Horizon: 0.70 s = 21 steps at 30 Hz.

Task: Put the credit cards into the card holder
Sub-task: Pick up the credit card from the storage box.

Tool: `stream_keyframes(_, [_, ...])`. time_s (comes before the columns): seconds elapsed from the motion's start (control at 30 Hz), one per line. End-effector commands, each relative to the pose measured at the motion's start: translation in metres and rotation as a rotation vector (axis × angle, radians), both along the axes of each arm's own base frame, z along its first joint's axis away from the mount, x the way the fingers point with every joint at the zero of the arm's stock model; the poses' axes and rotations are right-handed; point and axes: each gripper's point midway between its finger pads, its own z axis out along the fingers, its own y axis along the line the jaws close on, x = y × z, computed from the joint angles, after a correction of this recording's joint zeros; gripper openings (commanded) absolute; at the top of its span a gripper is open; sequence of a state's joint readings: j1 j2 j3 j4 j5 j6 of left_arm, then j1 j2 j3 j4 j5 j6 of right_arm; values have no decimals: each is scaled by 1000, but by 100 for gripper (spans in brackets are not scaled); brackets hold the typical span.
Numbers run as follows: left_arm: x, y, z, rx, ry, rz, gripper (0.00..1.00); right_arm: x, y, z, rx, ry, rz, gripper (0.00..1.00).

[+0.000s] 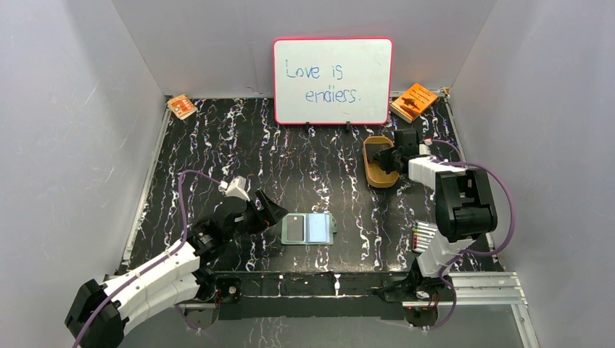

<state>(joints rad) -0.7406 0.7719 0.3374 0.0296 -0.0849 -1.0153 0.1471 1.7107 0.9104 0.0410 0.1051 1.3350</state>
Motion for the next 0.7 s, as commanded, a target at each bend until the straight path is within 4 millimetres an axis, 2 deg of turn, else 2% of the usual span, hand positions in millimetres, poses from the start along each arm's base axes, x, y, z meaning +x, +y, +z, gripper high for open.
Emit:
stream_keyframes(0.0, [1,-3,5,-20,-11,-4,79,-2,-1,13,-11,-29,6,22])
stream_keyframes(0.33, [1,-3,5,-21,-10,-7,79,1,1,28,-6,-63,16,7])
stream_keyframes(0.43, [1,-3,5,-20,-10,-7,79,5,0,38,-19,-83,12,0])
stream_keyframes(0.67, [3,-2,9,-17,-21,0,79,18,-9,74,-68,-136,-21,0])
